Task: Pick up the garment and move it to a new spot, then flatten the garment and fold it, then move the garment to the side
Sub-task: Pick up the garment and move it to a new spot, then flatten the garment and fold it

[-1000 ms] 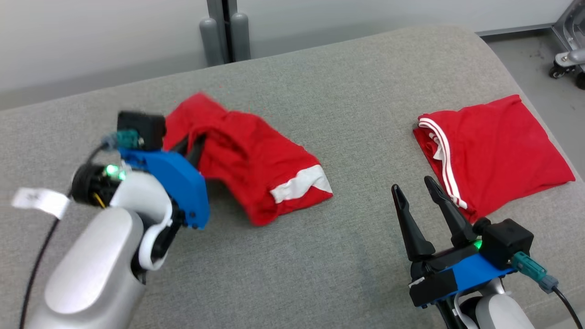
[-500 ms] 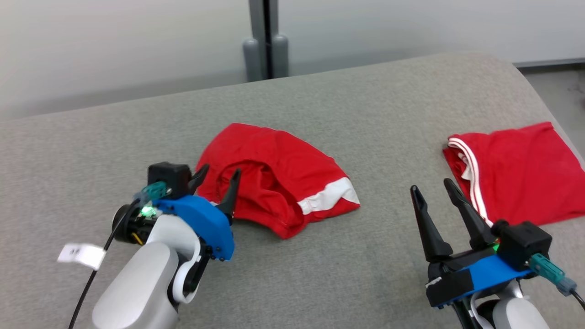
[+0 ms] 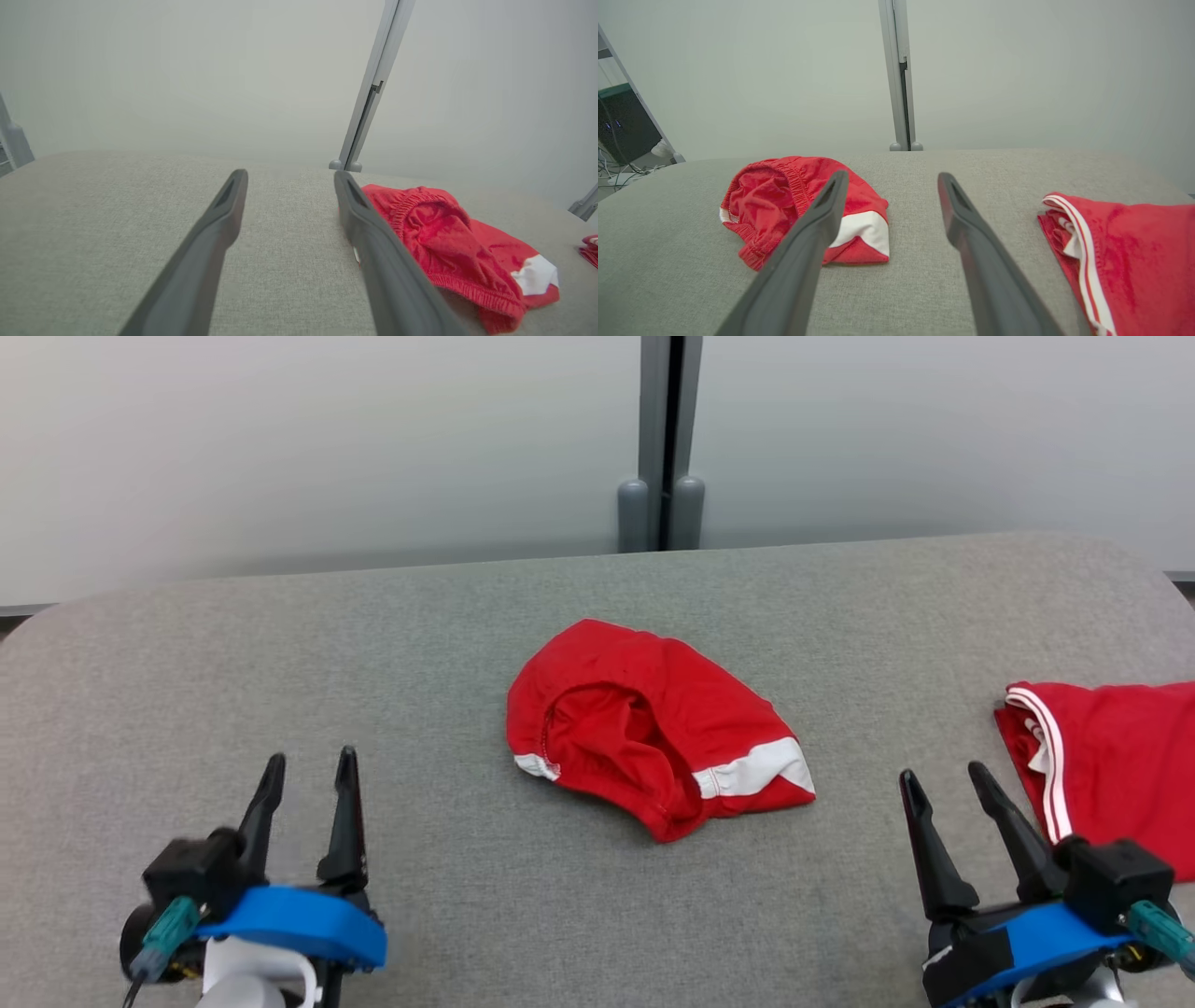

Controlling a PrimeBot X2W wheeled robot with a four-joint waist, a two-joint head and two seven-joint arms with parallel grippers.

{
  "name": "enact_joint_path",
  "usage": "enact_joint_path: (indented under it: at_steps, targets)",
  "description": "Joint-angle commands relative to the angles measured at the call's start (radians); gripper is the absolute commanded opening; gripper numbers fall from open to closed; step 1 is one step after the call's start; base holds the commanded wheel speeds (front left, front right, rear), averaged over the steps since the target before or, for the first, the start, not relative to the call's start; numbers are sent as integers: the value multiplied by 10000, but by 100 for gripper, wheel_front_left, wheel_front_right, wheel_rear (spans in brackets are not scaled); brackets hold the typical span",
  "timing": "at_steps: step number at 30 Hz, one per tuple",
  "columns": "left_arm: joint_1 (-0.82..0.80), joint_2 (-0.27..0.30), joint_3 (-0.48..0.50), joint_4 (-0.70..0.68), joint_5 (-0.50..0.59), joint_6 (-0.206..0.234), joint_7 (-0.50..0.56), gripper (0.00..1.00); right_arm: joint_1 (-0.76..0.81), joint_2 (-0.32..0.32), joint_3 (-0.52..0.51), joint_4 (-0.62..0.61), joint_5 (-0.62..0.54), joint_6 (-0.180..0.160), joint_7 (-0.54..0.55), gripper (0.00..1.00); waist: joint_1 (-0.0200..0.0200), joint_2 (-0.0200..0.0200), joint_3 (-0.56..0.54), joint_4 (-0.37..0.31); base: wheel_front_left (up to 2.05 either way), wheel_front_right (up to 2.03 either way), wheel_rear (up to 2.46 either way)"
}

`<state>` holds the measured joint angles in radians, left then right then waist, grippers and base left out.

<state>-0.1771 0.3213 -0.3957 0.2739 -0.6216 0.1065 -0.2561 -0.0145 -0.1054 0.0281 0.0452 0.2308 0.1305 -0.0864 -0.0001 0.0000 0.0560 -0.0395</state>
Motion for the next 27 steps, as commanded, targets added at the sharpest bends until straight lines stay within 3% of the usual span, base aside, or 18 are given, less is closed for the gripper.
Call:
enact_joint_path:
  at_steps: [1, 8, 13, 27]
  targets:
    - [283, -31, 224, -152, 134, 94, -67, 100, 192, 9, -64, 71, -3, 6, -4, 100, 1, 0, -54, 75, 0, 0, 0]
    - [1456, -197, 1017, -722, 970, 79, -95, 100, 523, 144, -338, 491, -181, 6, 100, 100, 1, 0, -264, 189, 0, 0, 0]
    - [1957, -338, 1265, -634, 1001, -1, -98, 100, 588, 270, -411, 668, -327, 6, -15, 100, 1, 0, -322, 141, 0, 0, 0]
    - [1845, -465, 1276, -543, 982, -48, -100, 100, 333, 407, -229, 779, -389, 6, -97, 100, 1, 0, -207, 128, 0, 0, 0]
